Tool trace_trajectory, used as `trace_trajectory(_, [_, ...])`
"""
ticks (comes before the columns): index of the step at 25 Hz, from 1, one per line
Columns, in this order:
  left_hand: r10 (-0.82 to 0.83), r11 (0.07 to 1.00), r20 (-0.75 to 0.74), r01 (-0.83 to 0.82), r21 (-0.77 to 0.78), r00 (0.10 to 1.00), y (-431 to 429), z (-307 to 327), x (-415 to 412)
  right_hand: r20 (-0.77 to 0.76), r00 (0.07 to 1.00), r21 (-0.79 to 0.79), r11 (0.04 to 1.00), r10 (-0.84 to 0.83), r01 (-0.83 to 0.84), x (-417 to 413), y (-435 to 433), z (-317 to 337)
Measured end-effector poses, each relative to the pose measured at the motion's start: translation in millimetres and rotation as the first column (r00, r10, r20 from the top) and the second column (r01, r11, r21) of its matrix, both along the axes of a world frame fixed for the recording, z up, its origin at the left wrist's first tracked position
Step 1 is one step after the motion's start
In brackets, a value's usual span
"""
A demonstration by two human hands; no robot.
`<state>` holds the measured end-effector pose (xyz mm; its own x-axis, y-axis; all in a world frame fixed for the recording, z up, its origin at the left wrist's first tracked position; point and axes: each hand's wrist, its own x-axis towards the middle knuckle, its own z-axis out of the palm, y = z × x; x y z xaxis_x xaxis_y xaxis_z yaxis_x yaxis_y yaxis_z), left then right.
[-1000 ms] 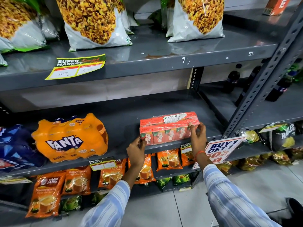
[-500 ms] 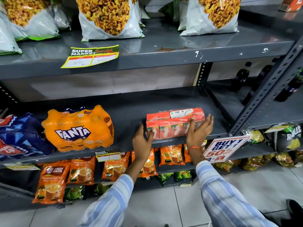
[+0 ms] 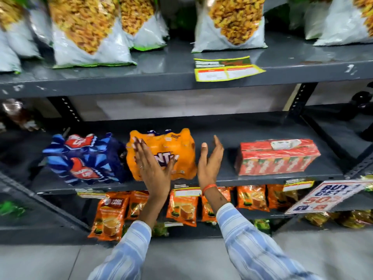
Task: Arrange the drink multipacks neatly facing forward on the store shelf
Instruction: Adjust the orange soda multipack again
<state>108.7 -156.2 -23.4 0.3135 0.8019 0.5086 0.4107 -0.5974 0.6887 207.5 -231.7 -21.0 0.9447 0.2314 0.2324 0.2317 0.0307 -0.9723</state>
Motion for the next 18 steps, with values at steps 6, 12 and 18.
trace_trajectory(6, [-0.103,0.911,0.111,0.139,-0.389,0.988,61.1,-30.4,-59.4,-0.031,0.992,-0.114,0.986,0.122,-0.125,-39.3,28.6,-35.8])
trace_trajectory(12, [-0.15,0.881,0.161,0.206,-0.426,0.975,83.5,-33.4,-75.1,0.0,0.977,-0.23,0.951,0.214,-0.209,-24.8,23.4,-41.5])
trace_trajectory(18, [-0.234,0.892,0.125,0.264,-0.366,0.964,76.1,-31.3,-62.7,0.007,0.977,-0.24,0.949,0.211,-0.203,-3.3,8.0,-43.1])
